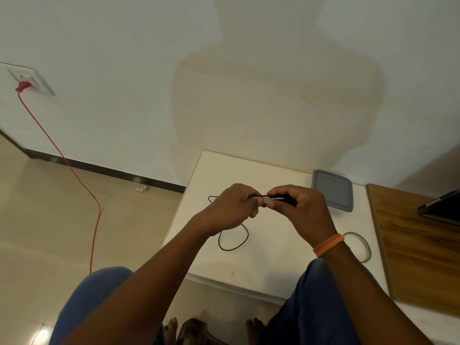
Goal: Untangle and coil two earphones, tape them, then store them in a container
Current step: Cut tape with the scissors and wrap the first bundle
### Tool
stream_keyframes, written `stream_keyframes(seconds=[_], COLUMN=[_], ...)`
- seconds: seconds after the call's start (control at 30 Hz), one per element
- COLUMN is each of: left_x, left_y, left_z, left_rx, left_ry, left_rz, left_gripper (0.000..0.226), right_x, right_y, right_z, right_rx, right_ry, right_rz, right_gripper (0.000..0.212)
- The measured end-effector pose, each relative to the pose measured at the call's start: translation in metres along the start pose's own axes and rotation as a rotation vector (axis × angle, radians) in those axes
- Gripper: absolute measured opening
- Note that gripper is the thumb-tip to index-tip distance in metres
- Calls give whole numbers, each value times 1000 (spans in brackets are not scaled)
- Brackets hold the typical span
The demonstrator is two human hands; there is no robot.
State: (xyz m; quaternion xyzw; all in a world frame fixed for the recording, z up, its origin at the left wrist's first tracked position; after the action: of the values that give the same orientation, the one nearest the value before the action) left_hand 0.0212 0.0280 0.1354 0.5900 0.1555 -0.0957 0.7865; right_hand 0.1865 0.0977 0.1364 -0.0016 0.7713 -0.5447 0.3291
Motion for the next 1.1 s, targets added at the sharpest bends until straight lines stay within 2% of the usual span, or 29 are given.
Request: stream_keyframes(seconds=[0.23, 0.47, 0.63, 0.77, 0.87, 0.97, 1.1], left_x=[3, 5, 7, 8, 8, 4, 1], left_y=[2, 4, 2, -1, -3, -4, -6], left_z=[3, 4, 4, 3, 2, 1, 2], left_rx=[-13, 33, 31, 49, 56, 35, -2], left_ry=[-23, -8, -17, 1, 3, -52, -124], left_rz=[76, 38, -20, -44, -66, 8, 187], left_gripper=[30, 28, 31, 24, 24, 27, 24], right_x=[-1, -2, -2, -1, -1, 3, 3], right_y=[3, 5, 6, 8, 7, 2, -1], right_z=[0, -3, -3, -5, -3, 3, 1], right_rx=[83, 121, 108, 93, 24, -135, -116], right_ry=[-37, -25, -71, -91, -103, -94, -105], right_rz=[-158, -237, -223, -216, -133, -20, -20], right_gripper=[35, 30, 19, 9, 12, 25, 14])
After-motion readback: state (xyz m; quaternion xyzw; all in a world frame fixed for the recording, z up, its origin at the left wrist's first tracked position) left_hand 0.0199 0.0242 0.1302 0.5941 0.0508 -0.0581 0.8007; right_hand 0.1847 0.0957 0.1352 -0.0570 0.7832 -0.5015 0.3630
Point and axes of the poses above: each hand's wrist, its own z-axis away from the middle knuckle, its own x-axis out of the palm, y = z × x, the point moved 1 cm from there along -z, towards the middle knuckle, and after that the axes turned 4 degrees about y, right-handed, at the moved point
